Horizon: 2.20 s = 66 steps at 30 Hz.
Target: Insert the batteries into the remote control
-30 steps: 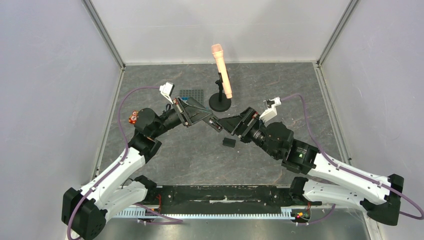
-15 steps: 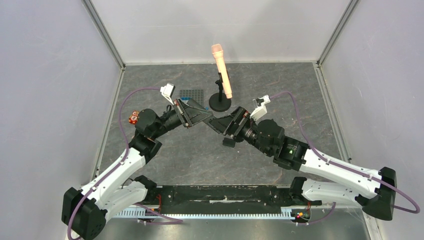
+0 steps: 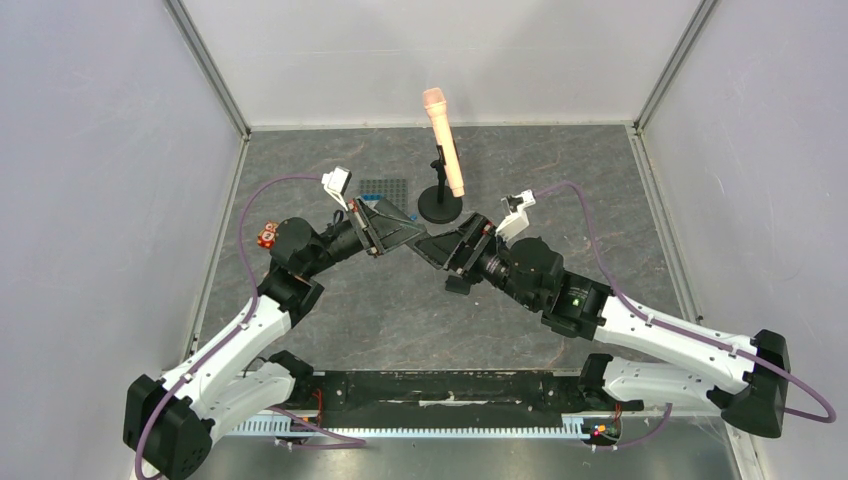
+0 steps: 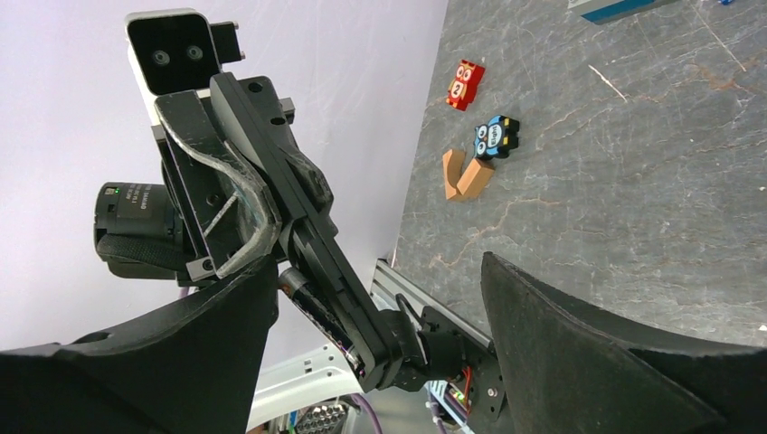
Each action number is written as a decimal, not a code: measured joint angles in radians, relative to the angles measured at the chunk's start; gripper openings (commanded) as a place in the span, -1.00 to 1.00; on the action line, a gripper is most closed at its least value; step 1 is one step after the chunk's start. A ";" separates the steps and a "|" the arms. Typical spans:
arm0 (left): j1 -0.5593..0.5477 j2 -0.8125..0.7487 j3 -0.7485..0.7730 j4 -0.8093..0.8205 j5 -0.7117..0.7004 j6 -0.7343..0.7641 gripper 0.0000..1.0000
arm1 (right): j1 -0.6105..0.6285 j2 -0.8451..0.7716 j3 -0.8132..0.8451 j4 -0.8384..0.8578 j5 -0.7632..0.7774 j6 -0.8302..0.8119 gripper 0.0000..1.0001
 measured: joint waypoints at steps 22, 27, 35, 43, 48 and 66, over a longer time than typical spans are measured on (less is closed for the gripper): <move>0.000 0.000 0.000 0.015 0.006 0.000 -0.96 | -0.016 -0.005 -0.006 0.035 -0.010 0.037 0.37; 0.000 0.000 0.000 0.015 0.007 -0.003 -0.96 | -0.020 -0.014 -0.016 0.047 -0.017 0.039 0.30; -0.003 0.000 0.000 0.013 0.008 -0.022 -0.96 | -0.023 -0.029 -0.038 0.073 -0.024 0.045 0.20; -0.003 0.000 0.000 0.013 0.007 -0.035 -0.96 | -0.025 -0.035 -0.043 0.080 -0.027 0.045 0.10; -0.003 0.000 0.000 0.008 0.005 -0.043 -0.96 | -0.025 -0.039 -0.051 0.083 -0.030 0.043 0.03; -0.003 0.005 0.007 -0.055 -0.021 -0.122 -0.96 | -0.025 -0.055 -0.059 0.074 -0.013 -0.040 0.00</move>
